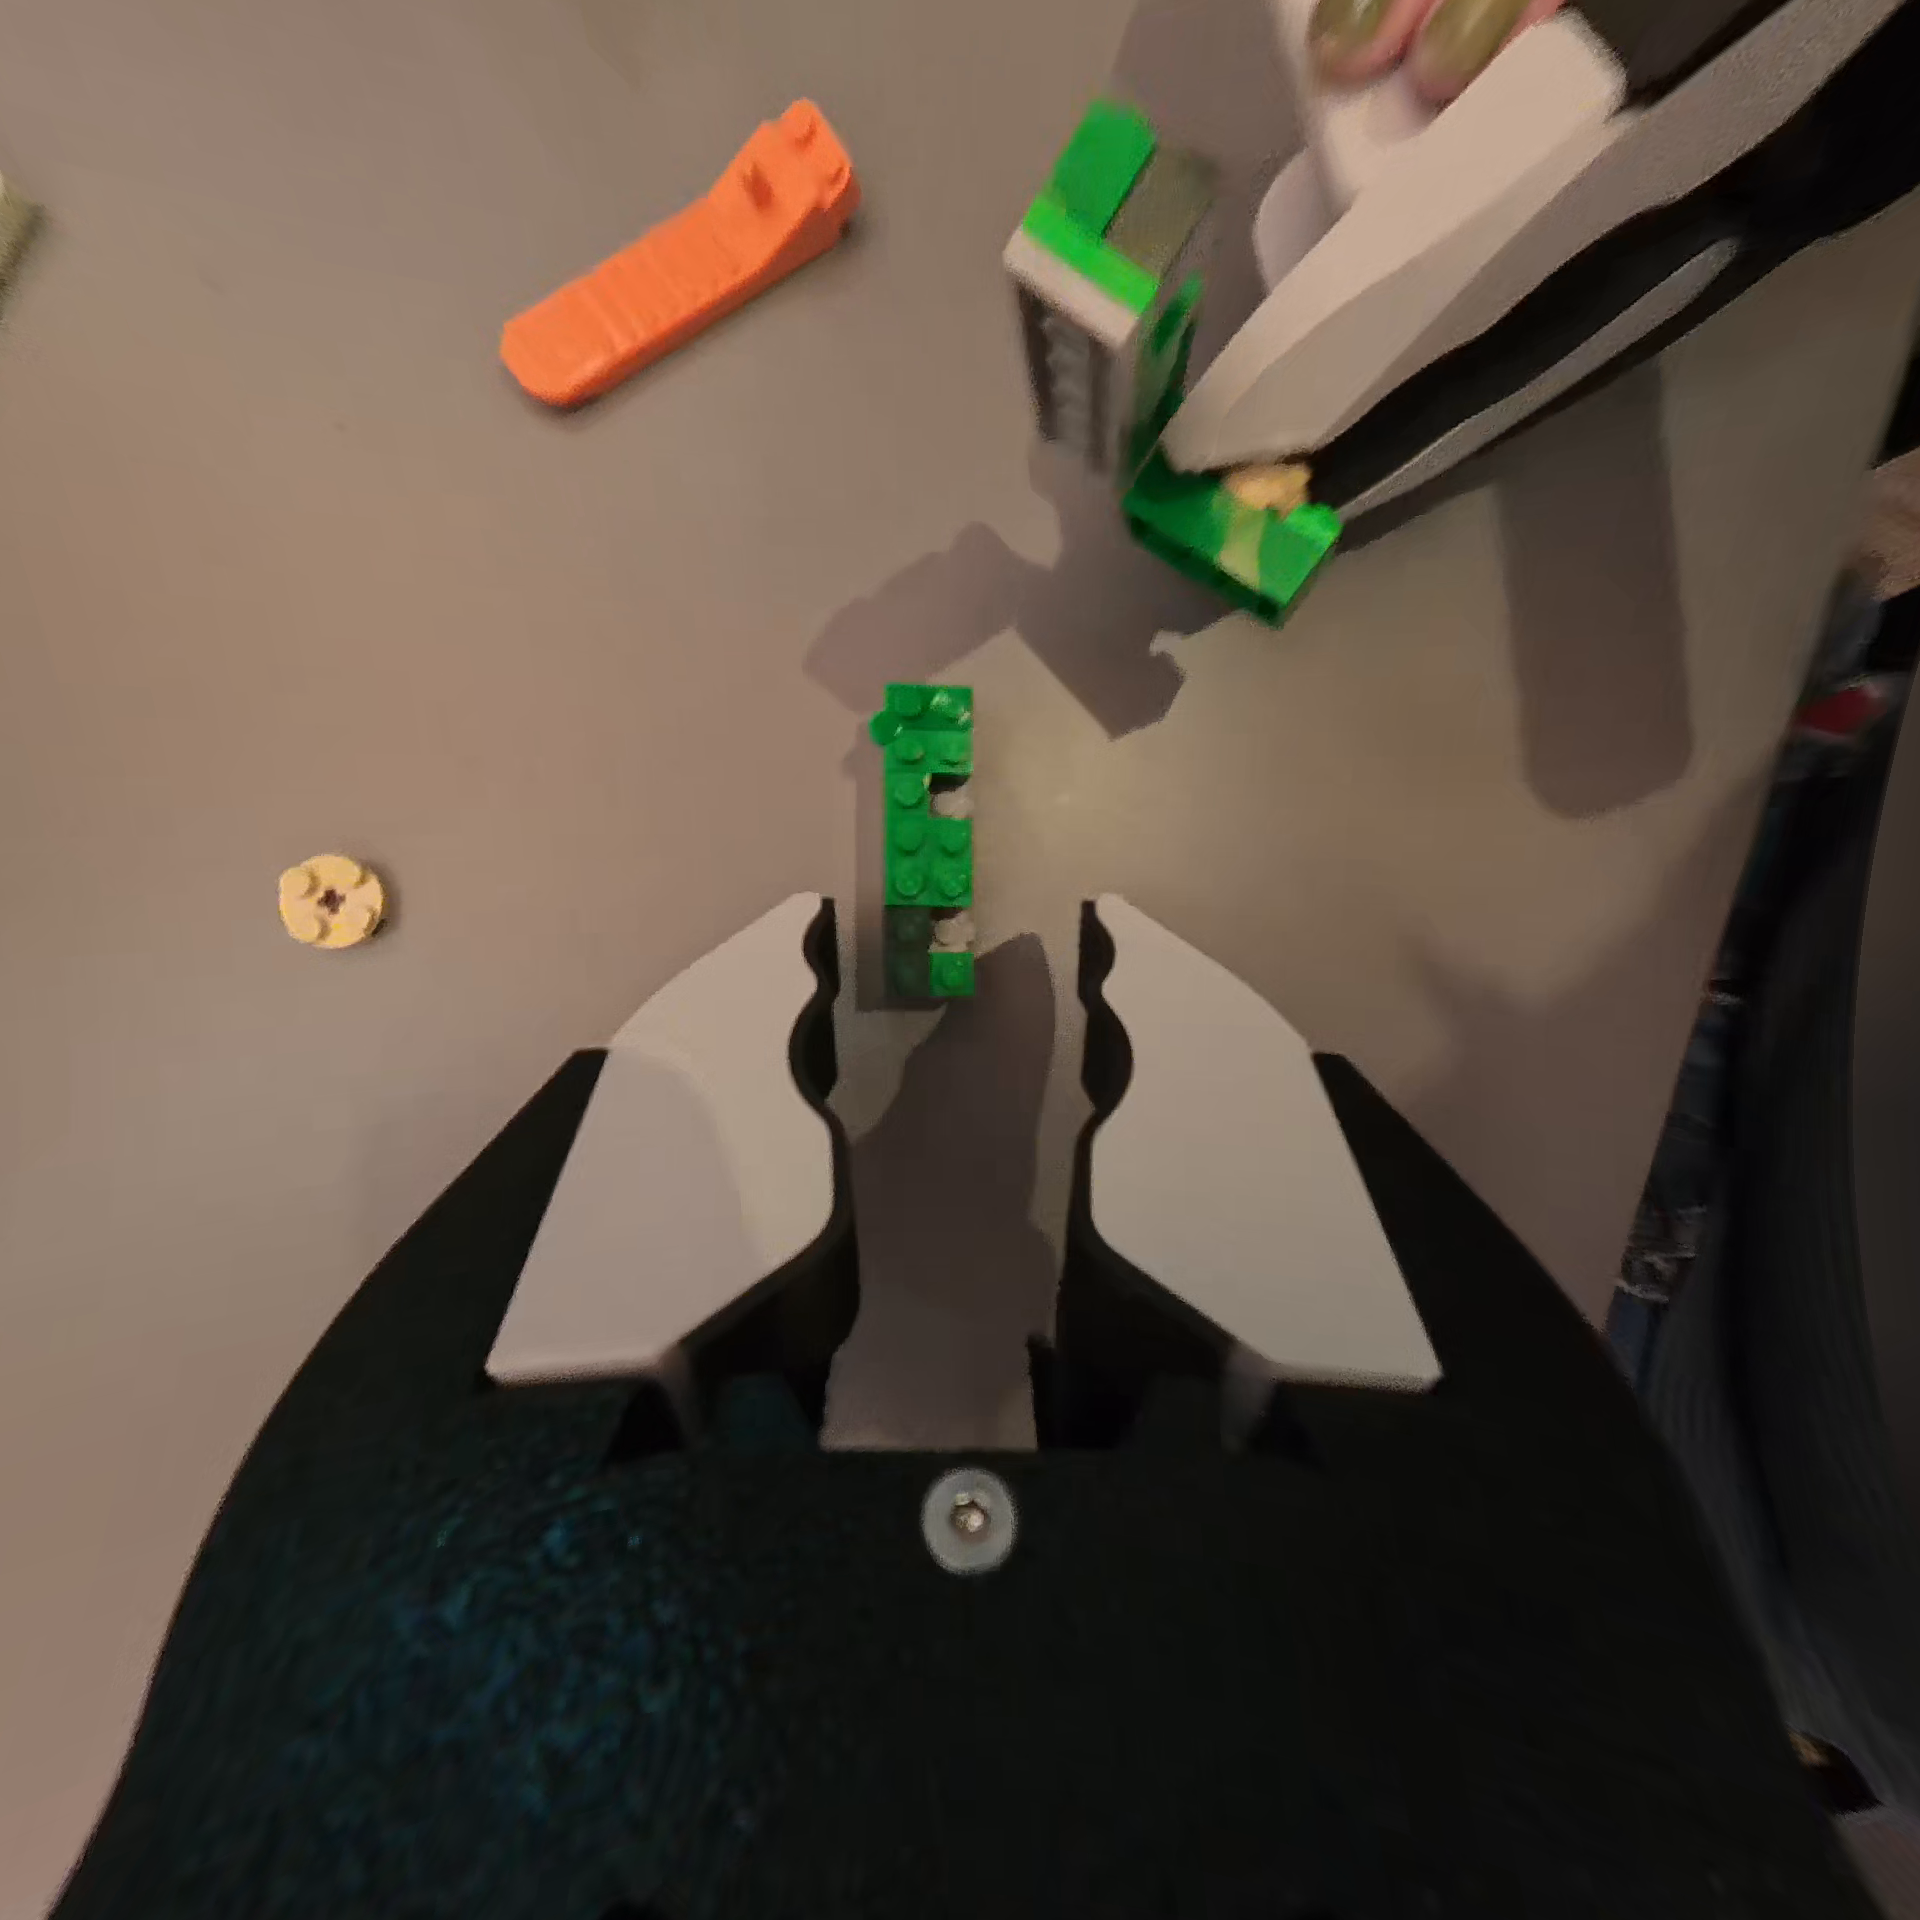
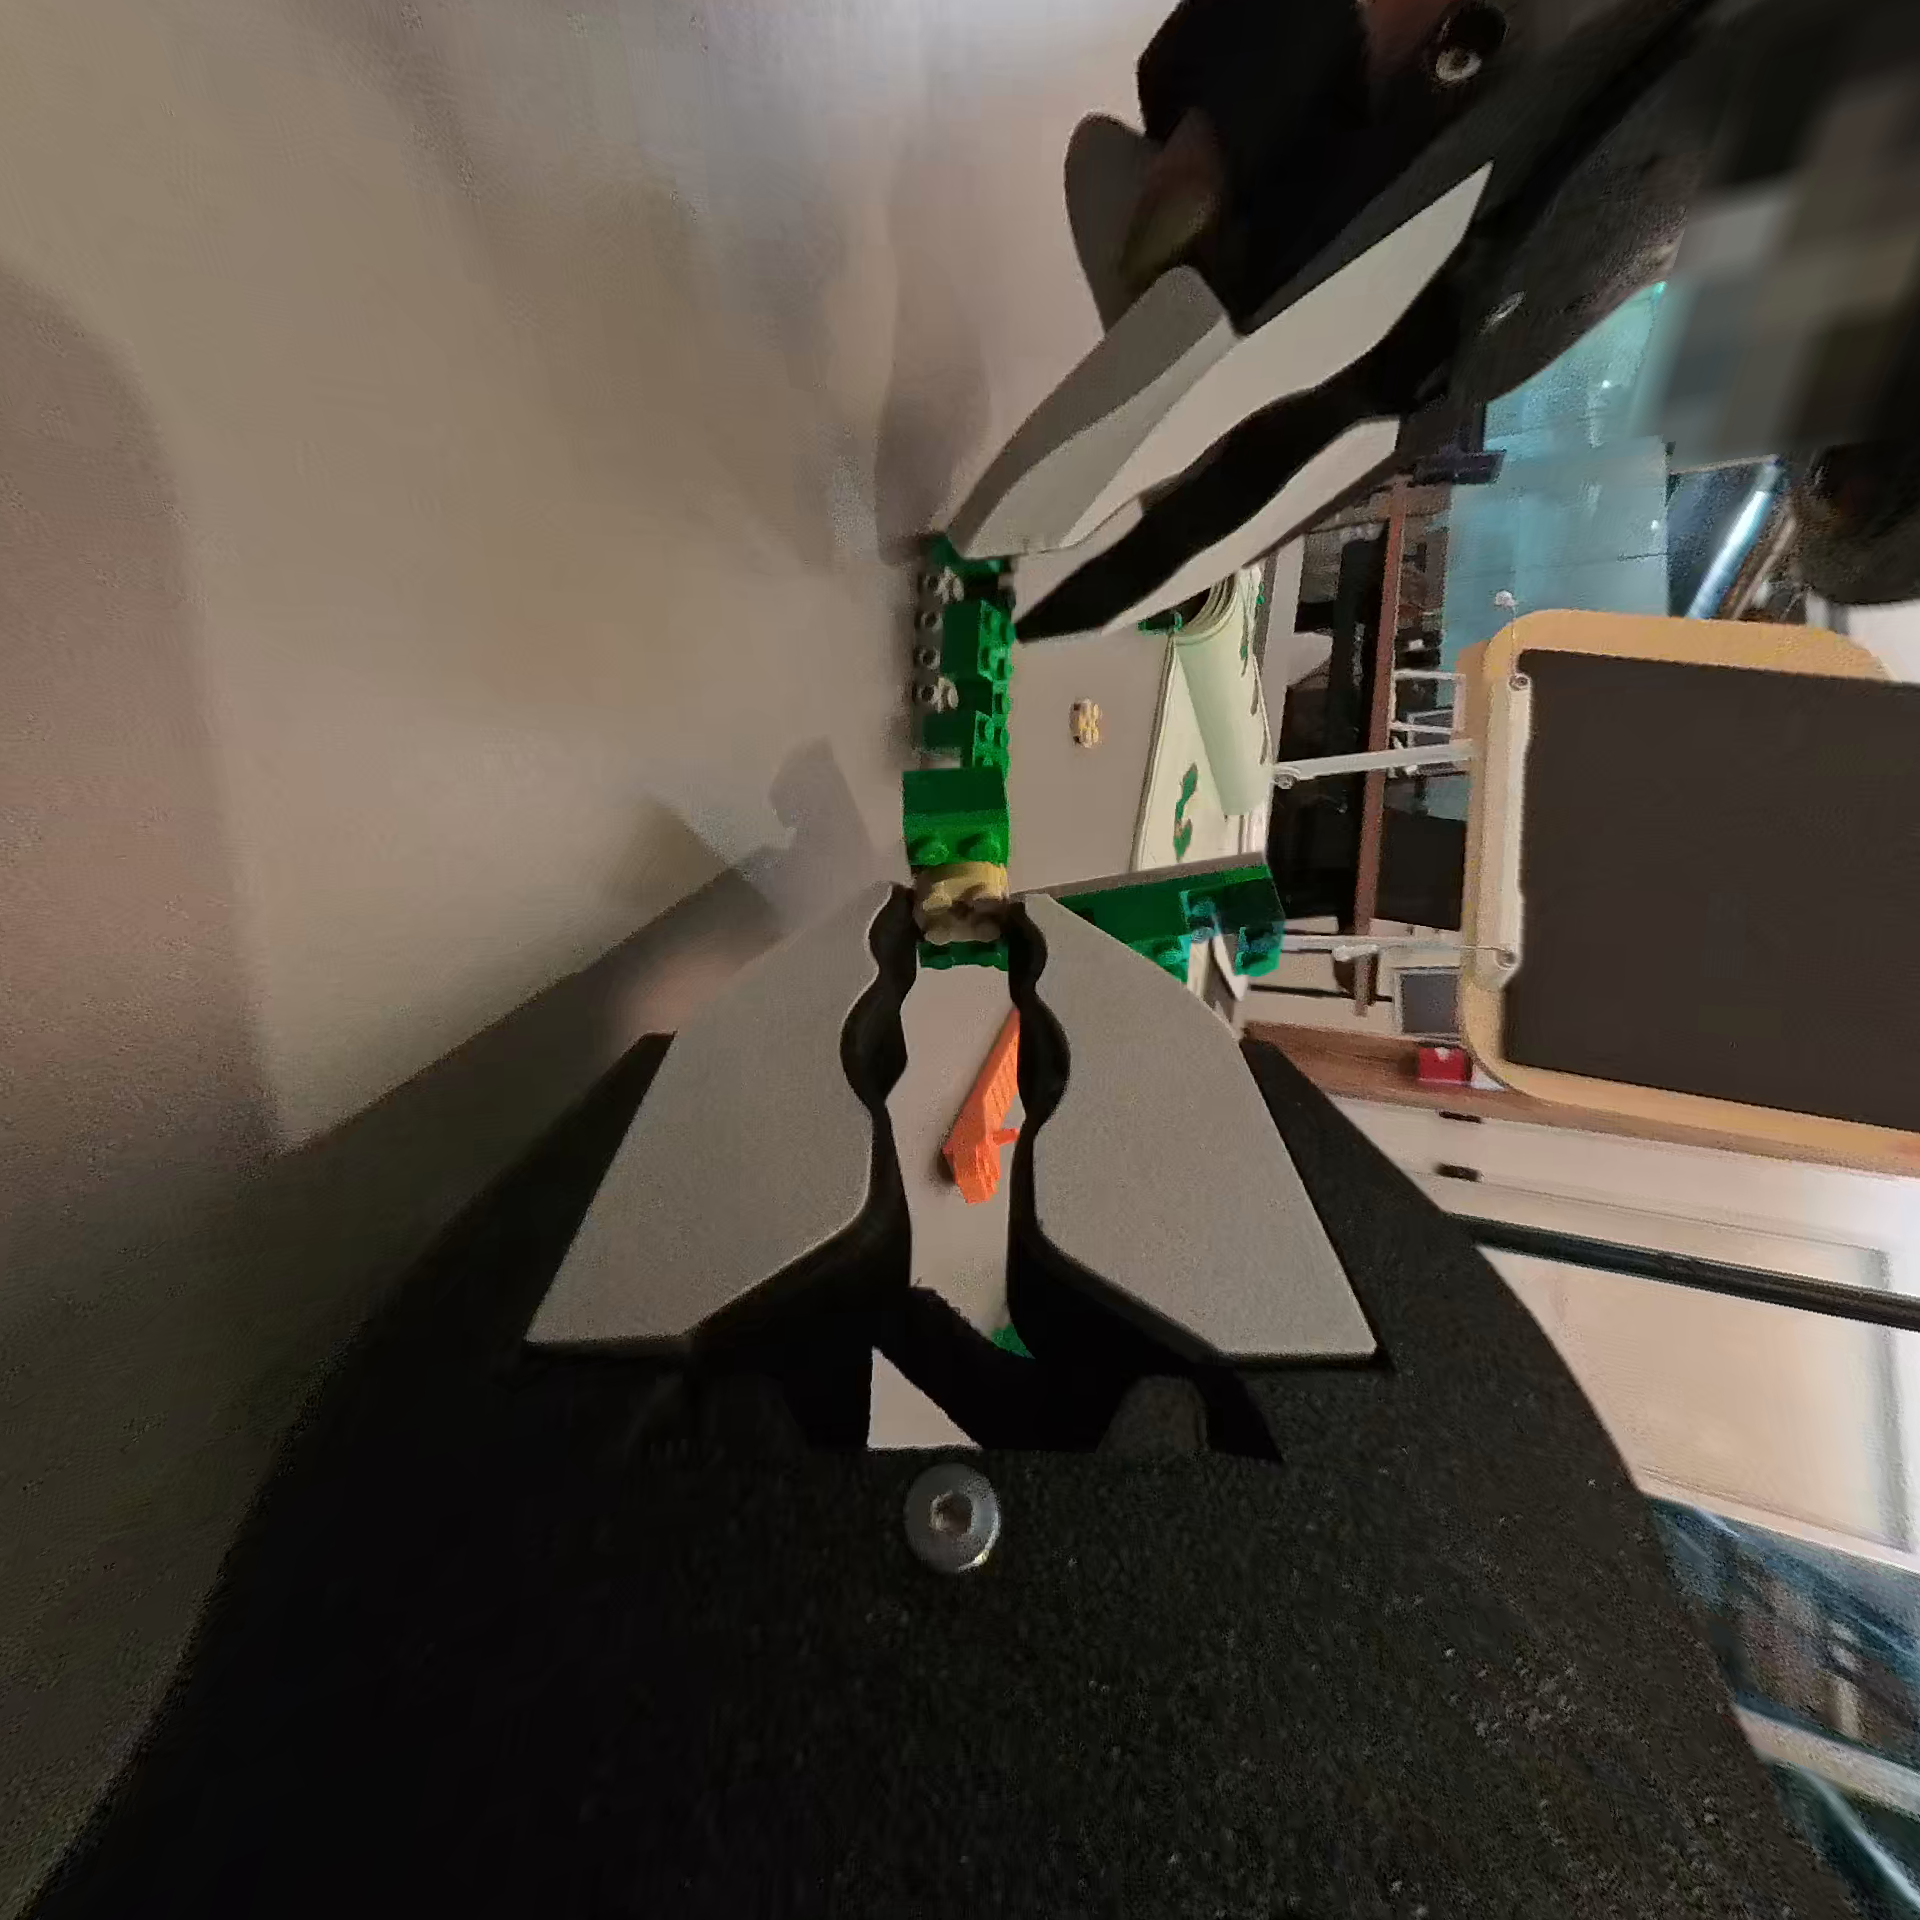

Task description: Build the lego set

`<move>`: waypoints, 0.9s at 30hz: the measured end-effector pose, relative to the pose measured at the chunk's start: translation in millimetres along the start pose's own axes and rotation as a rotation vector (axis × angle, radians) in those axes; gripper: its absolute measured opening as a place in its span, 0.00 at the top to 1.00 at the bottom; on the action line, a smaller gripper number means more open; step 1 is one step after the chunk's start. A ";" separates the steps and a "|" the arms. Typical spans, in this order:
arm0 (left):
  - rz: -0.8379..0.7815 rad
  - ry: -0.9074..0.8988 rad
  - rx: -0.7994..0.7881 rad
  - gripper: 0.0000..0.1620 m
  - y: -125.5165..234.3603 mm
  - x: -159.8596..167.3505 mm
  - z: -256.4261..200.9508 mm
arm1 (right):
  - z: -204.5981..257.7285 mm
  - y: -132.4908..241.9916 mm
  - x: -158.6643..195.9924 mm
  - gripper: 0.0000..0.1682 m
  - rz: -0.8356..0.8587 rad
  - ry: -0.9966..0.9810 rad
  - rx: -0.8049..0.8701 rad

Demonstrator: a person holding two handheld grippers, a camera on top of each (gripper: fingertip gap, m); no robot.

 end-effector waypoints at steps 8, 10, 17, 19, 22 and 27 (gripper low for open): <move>-0.456 0.026 0.256 0.67 -2.3 -12.7 -4.6 | 5.3 6.2 -9.7 0.90 -0.144 -0.022 -0.073; -0.500 0.012 0.281 0.69 -5.7 -13.4 -5.1 | 8.8 5.9 -11.5 0.90 -0.162 0.000 -0.084; -0.538 -0.067 0.283 0.89 -6.8 -14.4 -7.0 | 18.1 3.2 -13.4 0.90 -0.182 0.031 -0.126; -0.531 -0.083 0.271 0.90 -6.5 -14.5 -7.2 | 19.5 2.1 -13.7 0.90 -0.183 0.030 -0.118; -0.520 -0.105 0.242 0.90 -5.5 -15.0 -8.3 | 20.1 1.8 -14.4 0.86 -0.185 0.022 -0.078; -0.514 -0.106 0.213 0.90 -5.3 -14.4 -7.8 | 15.3 4.2 -15.8 0.73 -0.209 -0.148 -0.032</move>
Point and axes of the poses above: each gripper's, where its closed fingertips meet, y back along the fingers, x out of its underside, z = x × y across the jaws, the point moved 10 cm from there along y, back along the fingers, and after that the axes turned 14 degrees about -y, right-handed, at the moved point
